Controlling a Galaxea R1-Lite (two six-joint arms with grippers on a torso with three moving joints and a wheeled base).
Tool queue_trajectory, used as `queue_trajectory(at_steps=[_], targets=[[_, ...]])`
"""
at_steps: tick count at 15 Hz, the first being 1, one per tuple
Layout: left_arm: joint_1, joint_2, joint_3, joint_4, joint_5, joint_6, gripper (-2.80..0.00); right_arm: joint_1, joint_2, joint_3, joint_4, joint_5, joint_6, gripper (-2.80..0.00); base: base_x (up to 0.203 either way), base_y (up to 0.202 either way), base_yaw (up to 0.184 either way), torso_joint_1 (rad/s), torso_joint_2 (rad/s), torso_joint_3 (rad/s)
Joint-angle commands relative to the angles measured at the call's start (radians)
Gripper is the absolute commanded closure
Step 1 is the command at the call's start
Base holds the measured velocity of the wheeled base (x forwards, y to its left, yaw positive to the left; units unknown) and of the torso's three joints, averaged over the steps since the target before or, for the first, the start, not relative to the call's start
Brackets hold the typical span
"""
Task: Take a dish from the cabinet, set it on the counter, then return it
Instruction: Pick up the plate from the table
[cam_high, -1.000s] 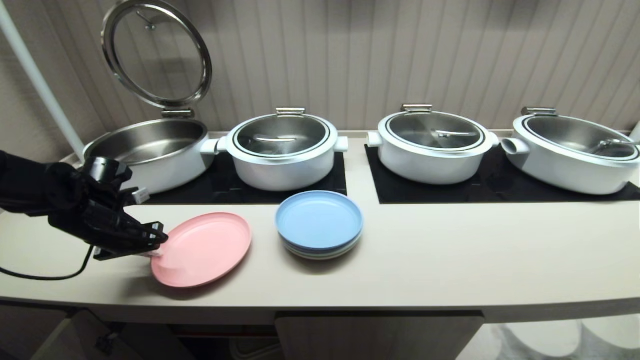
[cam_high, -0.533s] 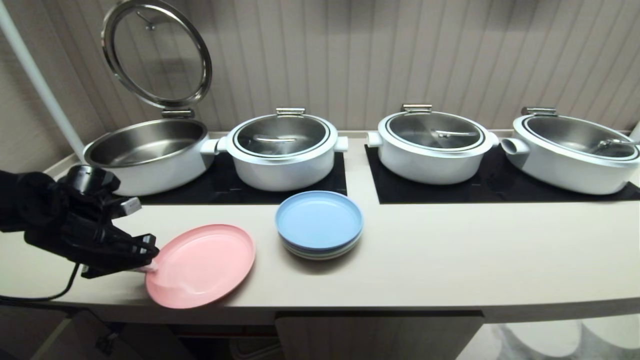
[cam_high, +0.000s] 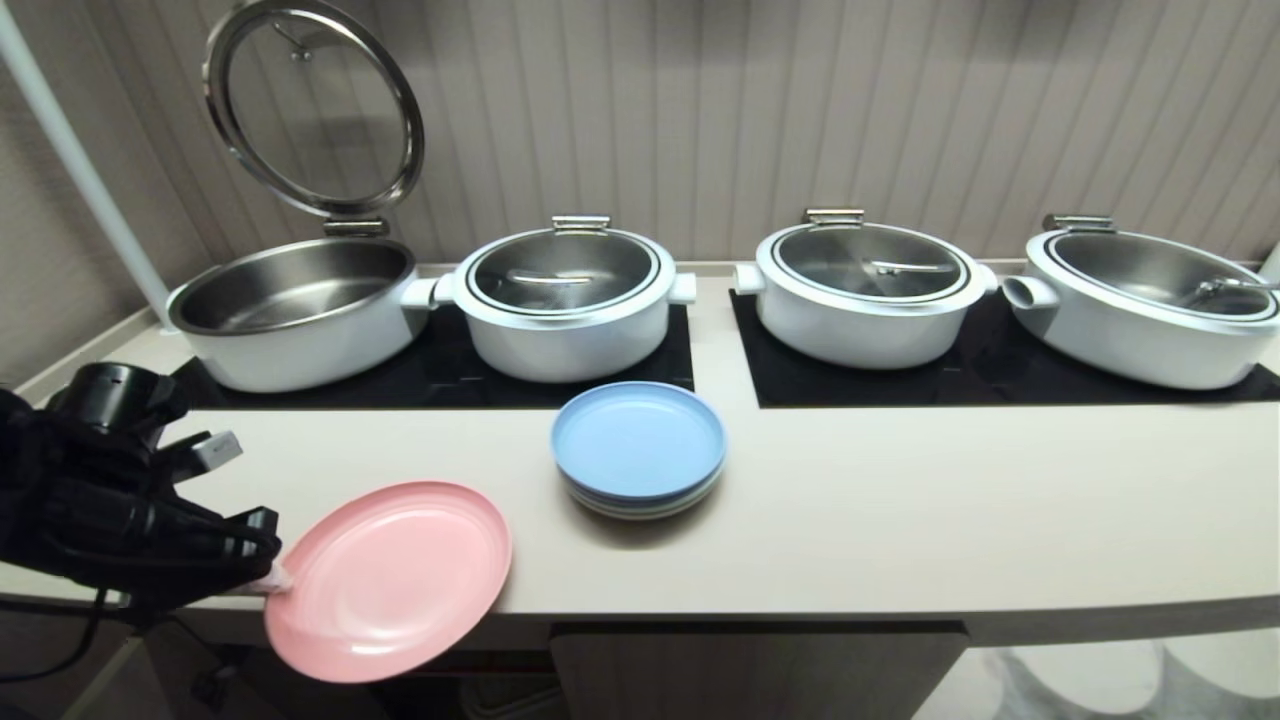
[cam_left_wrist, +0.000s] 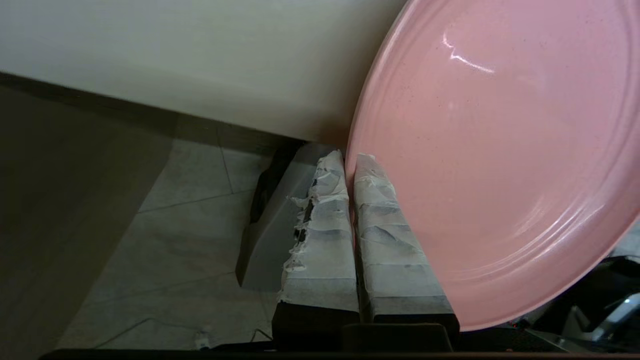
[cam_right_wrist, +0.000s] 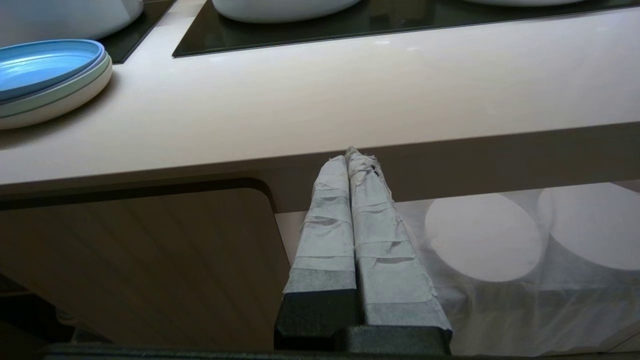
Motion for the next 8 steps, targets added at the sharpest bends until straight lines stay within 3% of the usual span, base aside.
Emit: queue_trajectory(at_steps=[1,8], targets=[[0.0,-0.045,0.024,0.002,-0.012,-0.033,0.0,0.0,0.0,0.0,-0.002,-0.001,0.0,0.0,0.0,0.0,0.0,0.0,0.0,0.0],[-0.002,-0.074,0.061,0.002,-0.047,-0.12,0.0,0.0,0.0,0.0,0.0,-0.001,0.0,0.0,0.0,0.0,0.0,0.0,0.0,0.0]])
